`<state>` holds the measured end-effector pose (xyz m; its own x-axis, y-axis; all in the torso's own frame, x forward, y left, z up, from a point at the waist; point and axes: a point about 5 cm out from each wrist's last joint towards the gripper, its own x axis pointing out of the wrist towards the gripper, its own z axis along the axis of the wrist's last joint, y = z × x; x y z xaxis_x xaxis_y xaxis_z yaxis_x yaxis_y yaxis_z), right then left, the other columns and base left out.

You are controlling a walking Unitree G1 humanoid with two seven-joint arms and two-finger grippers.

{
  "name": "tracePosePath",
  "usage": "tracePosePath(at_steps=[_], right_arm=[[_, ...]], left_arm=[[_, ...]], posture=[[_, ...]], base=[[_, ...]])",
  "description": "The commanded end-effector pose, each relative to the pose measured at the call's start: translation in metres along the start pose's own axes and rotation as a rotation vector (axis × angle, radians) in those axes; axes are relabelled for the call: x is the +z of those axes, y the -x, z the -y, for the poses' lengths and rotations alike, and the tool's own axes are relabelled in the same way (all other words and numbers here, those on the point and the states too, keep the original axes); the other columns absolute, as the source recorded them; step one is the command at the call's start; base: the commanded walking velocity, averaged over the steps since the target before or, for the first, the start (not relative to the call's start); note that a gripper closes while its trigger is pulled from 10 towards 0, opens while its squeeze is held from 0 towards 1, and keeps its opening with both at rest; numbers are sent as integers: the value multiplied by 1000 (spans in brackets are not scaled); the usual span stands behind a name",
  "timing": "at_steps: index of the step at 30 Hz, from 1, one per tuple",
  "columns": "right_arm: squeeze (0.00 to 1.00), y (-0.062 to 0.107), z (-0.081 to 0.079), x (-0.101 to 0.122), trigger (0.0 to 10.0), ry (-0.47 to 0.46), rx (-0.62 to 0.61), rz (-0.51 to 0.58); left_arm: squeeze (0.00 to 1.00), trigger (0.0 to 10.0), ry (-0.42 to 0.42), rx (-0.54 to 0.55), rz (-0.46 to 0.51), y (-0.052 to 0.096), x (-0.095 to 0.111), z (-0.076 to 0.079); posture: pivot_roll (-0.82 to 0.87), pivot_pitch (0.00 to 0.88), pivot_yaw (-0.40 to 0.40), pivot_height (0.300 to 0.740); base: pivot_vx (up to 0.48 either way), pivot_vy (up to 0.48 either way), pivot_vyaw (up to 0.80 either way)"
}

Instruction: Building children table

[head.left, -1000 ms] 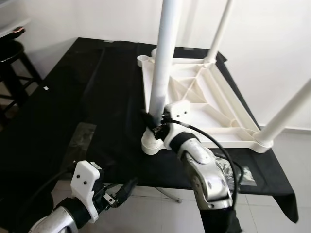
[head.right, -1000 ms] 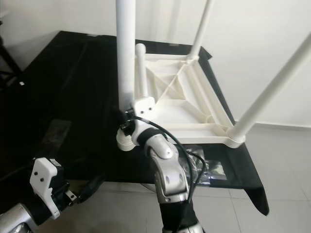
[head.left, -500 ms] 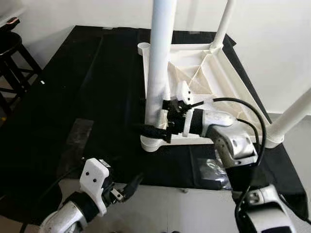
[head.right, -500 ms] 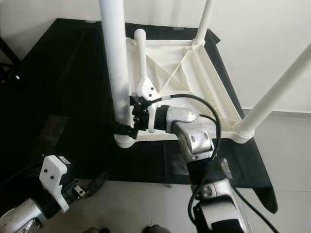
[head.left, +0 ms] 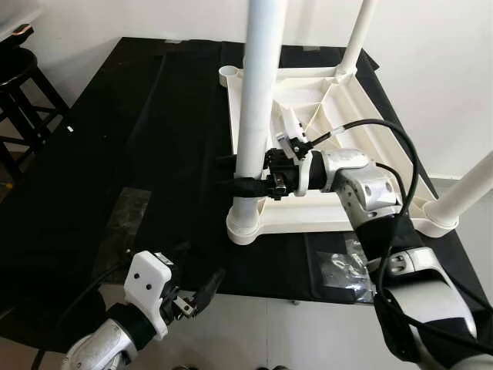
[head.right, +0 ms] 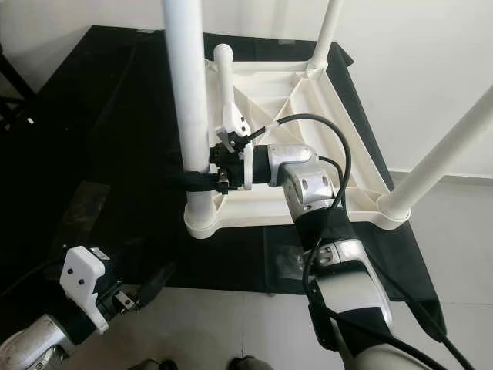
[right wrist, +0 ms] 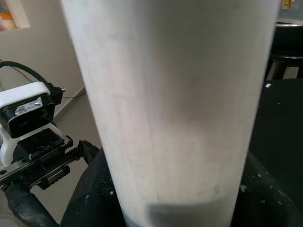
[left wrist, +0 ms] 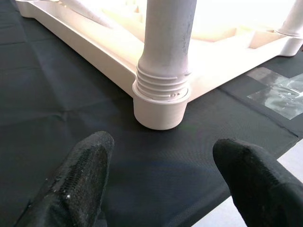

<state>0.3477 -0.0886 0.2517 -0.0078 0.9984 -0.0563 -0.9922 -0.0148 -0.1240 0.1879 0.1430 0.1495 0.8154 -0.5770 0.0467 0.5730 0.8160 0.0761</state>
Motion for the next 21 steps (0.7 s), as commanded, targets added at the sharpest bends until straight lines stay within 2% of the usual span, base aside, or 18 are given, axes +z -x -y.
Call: tracePosePath(at_steps=[1,3,5,8,9,10,11,12,13,14,15,16,17,18,20,21], right_arm=[[0,2,0,-7,0,-22,-12,-18],[0,4,1,-9,0,-19,-38,-25],[0,17,0,-14,0,-16,-200,5],[0,24,-1,-17,0,-27,-268,9],[0,30,-4,-20,0,-44,-372,18],[0,30,-4,-20,0,-44,-372,18],[0,26,-6,-33,0,-75,-607,-14],[0,26,-6,-33,0,-75,-607,-14],[0,19,-25,-56,0,-140,-917,-75],[0,5,-48,-69,0,-155,-1050,-105],[0,5,-48,-69,0,-155,-1050,-105],[0,-7,-64,-74,0,-159,-1082,-108],[0,-7,-64,-74,0,-159,-1082,-108],[0,-17,-68,-77,0,-157,-1049,-107],[0,-17,-68,-77,0,-157,-1049,-107],[0,-27,-65,-76,0,-146,-988,-96]], left_arm=[[0,10000,10,-12,22,1,1,5],[0,10000,8,-9,28,1,1,5],[0,10000,6,4,40,1,2,5],[0,10000,7,9,43,1,2,5],[0,10000,5,18,48,1,2,3],[0,10000,5,18,48,1,2,3],[0,10000,3,23,50,2,2,2],[0,10000,3,23,50,2,2,2],[0,10000,2,26,52,2,1,0],[0,10000,0,29,54,1,1,-3],[0,10000,0,29,54,1,1,-3],[0,10000,-2,29,54,-1,1,-4],[0,10000,-2,29,54,-1,1,-4],[0,10000,-8,29,51,-2,-1,-5],[0,10000,-8,29,51,-2,-1,-5],[0,10000,-10,35,46,-3,-3,-6]], posture=[[-139,202,-58,740],[-139,202,-58,740],[-151,205,-59,740],[-151,205,-59,740],[-167,206,-59,740],[-167,206,-59,740],[-182,207,-56,740],[-182,207,-56,740],[-217,210,-44,740],[-223,211,-26,740],[-223,211,-26,740],[-226,212,-31,740],[-226,212,-31,740],[-224,188,-34,740],[-224,188,-34,740],[-226,170,-41,740]], base=[[0,0,0],[0,0,0],[0,0,0],[0,0,0],[0,0,0],[0,0,0],[0,0,0],[0,0,0],[0,0,0],[0,0,0],[0,0,0],[0,0,0],[0,0,0],[0,0,0],[0,0,0],[0,0,0]])
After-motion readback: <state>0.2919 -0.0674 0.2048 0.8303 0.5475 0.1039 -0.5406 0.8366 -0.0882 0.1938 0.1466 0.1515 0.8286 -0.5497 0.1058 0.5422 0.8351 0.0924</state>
